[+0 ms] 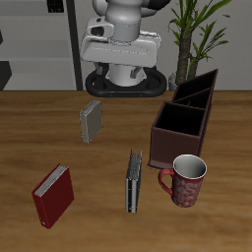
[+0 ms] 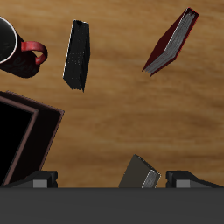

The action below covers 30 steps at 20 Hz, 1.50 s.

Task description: Place the red book into the left desk caddy's front compartment

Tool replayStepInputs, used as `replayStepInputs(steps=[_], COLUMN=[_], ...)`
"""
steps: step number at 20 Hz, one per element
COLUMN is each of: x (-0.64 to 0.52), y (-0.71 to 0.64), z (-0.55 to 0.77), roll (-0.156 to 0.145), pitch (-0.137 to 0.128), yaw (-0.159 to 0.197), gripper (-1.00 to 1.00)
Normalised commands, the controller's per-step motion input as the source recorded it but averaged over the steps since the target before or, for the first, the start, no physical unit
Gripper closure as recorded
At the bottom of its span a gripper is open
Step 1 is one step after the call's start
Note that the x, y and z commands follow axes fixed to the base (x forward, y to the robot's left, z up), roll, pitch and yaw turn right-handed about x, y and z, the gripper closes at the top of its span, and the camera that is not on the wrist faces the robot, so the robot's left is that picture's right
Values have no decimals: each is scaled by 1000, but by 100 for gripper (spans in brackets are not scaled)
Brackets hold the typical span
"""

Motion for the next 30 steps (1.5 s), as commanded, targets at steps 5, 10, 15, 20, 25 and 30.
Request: replayStepInputs(steps=[5,10,15,20,25,30], x=[349,299,386,204,214,226], y=[-337,-232,-503,-281,-270,-183], z=[71,-32,46,28,-10,-17], roll=[-7,60,-31,-23,-52,-8], pitch=[25,31,-5,-9,-14,0], yaw=[8,63,8,-28,-18,-32], gripper=[-100,-100,-100,-100,-100,-100])
